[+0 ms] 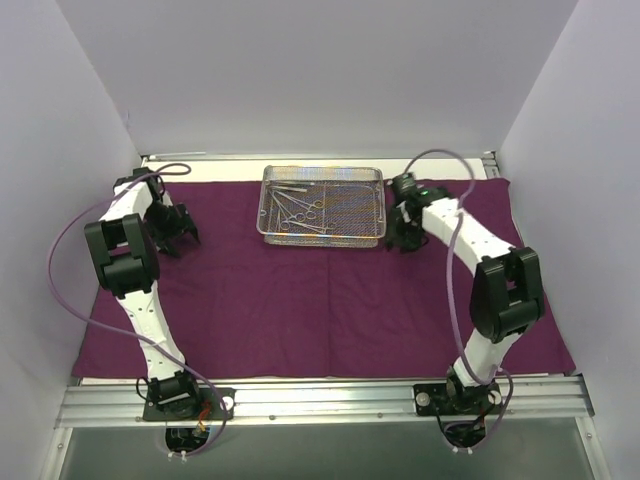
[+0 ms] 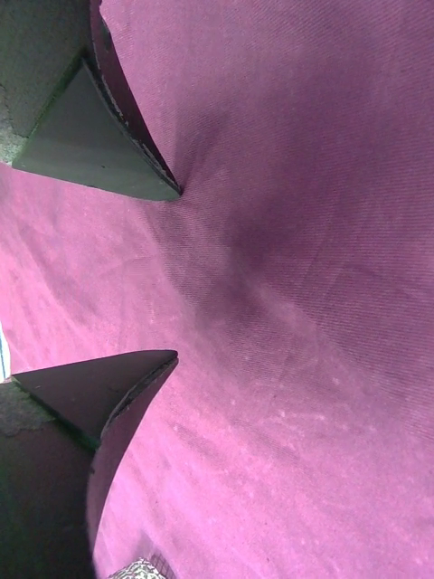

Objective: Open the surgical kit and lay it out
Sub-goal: Smooth out the surgical kit at the center of the board.

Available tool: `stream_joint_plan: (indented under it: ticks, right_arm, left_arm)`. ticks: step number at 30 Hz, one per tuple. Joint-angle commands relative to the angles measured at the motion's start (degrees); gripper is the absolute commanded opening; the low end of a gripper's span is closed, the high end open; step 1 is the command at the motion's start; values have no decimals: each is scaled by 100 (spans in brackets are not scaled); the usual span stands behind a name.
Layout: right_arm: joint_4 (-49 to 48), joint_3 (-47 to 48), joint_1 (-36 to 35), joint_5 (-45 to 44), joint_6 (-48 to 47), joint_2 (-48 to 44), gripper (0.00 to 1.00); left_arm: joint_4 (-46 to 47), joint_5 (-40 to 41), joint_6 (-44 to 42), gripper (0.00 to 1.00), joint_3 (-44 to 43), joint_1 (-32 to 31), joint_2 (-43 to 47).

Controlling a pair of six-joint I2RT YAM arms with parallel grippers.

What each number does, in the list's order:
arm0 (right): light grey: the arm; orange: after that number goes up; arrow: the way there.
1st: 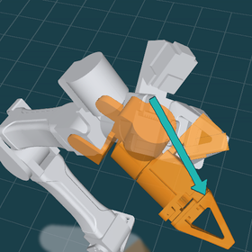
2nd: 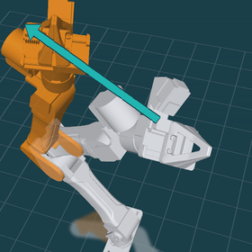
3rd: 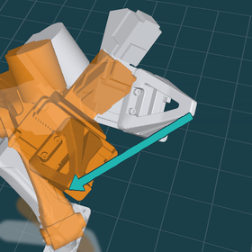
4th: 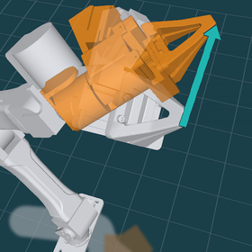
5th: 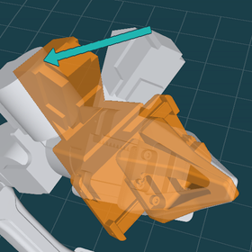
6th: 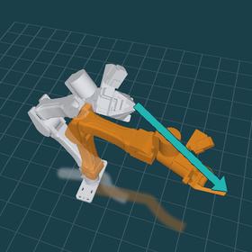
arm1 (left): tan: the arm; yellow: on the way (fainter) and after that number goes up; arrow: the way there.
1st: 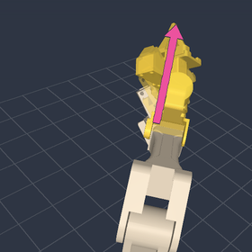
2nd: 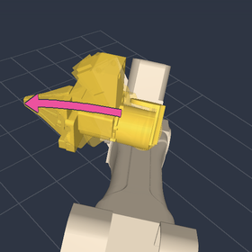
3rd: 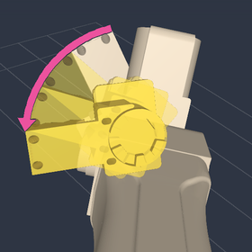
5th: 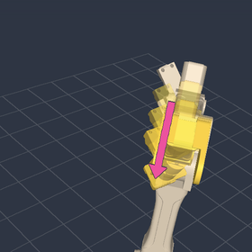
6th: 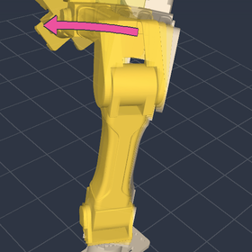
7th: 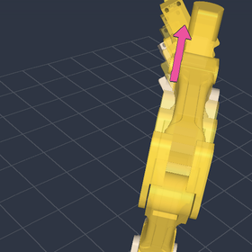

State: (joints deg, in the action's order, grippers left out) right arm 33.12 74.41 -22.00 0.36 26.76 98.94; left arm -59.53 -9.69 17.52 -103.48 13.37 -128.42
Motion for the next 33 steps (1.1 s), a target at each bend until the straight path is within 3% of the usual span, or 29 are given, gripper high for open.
stream_joint_plan:
  ticks: [1, 3, 5, 9, 19, 26, 33]
  right_arm:
    - [590, 528, 1220, -773, -302, -25, 34]
    - [564, 837, 1644, -870, -365, 143, 34]
    - [424, 1275, 1979, -1028, -444, 458, 27]
    - [-296, 1996, 2445, -1249, -593, 1100, 0]
    - [-439, 4315, 2718, -1514, -400, 3192, 0]
    - [-227, 5188, 2789, -1057, -479, 4554, 0]
    - [79, 5951, 2806, -871, -602, 5197, 0]
  left_arm:
    - [116, -225, 14, 76, 65, -79, 423]
    - [169, -287, 59, 76, 91, -132, 441]
    - [257, -322, 102, 76, 126, -194, 441]
    - [494, -603, 305, 76, 380, -360, 423]
    - [732, -824, 560, 76, 785, -545, 406]
    - [609, -727, 498, 76, 768, -572, 467]
    - [495, -657, 516, 76, 505, -572, 415]
